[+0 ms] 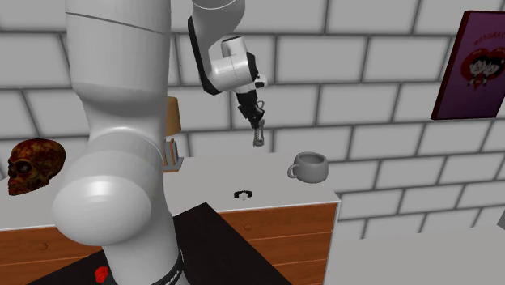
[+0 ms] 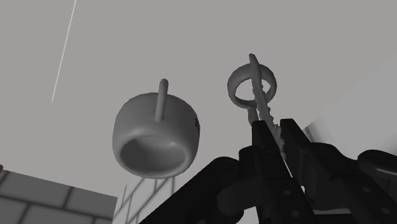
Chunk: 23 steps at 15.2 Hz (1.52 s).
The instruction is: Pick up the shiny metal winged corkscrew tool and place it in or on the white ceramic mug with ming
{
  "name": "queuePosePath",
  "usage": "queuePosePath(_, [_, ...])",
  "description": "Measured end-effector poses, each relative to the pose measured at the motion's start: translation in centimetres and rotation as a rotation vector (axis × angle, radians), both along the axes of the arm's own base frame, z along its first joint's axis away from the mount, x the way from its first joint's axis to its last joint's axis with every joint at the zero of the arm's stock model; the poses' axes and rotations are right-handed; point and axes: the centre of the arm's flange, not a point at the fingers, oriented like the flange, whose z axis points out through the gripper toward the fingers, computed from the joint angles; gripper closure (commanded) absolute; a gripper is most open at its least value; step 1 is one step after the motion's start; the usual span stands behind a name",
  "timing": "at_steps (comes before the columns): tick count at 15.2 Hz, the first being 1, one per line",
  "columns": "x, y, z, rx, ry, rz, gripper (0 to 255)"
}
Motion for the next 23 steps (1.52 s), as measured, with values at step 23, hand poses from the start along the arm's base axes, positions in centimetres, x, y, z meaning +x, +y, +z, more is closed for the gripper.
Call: queuePosePath(23, [19.0,-12.9,-2.5,-0.001,0.000,0.002,255])
